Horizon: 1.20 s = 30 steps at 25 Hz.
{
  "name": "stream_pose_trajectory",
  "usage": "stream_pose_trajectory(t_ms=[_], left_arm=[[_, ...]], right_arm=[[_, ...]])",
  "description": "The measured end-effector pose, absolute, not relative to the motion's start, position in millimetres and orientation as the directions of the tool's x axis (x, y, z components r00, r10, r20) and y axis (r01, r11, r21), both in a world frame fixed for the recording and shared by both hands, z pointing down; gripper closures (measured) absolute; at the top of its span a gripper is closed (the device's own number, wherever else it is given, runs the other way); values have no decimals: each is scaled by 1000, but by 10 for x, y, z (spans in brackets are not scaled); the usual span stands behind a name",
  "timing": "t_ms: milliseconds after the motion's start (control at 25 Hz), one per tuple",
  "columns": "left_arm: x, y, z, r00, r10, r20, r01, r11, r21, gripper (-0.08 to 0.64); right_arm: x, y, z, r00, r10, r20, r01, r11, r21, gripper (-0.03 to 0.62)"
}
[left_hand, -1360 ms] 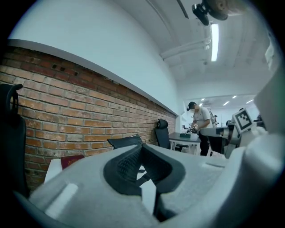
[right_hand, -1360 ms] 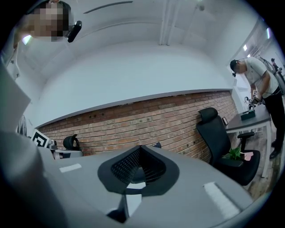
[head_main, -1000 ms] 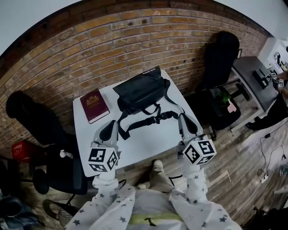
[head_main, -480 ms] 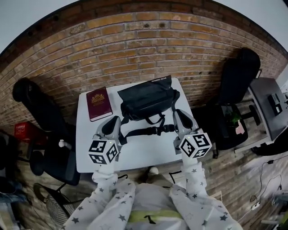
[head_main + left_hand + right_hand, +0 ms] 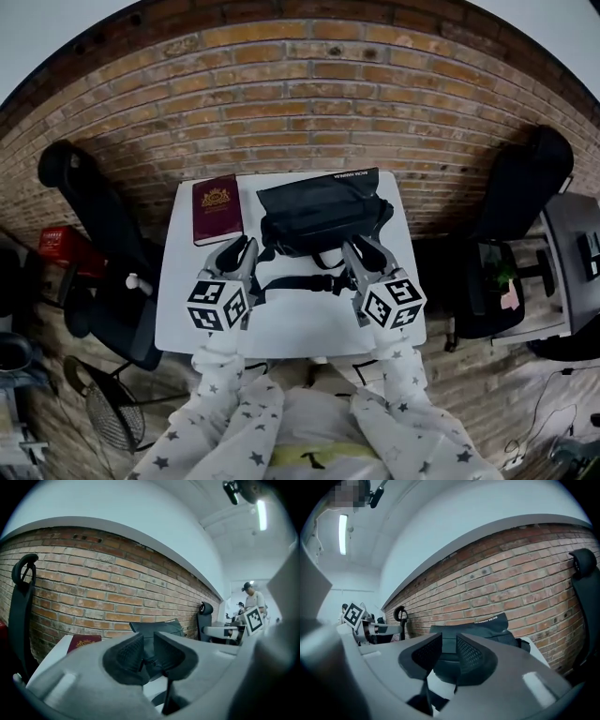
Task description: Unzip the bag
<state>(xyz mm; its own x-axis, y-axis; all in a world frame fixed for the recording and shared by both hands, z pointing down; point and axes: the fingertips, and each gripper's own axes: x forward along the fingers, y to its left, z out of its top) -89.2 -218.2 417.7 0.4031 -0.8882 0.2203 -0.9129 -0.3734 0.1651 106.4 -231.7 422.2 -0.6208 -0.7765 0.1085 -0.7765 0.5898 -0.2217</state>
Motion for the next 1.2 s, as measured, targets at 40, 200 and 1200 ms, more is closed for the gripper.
stream_pose_trajectory(t_ms=[40, 200, 1200], left_arm=[[-907, -2207, 4205, 402, -886, 230, -913, -372, 166, 495], [-935, -2404, 4320, 412, -874, 260, -910, -377, 174, 461], [-605, -3282, 4899, 575, -744, 340, -818, -511, 266, 275]], right_arm=[[1000, -2324, 4284, -632, -766, 119, -768, 598, -229, 500], [786, -2442, 4478, -659, -736, 152, -746, 617, -250, 460], [-204, -2526, 5515, -818, -482, 314, -571, 748, -339, 475]])
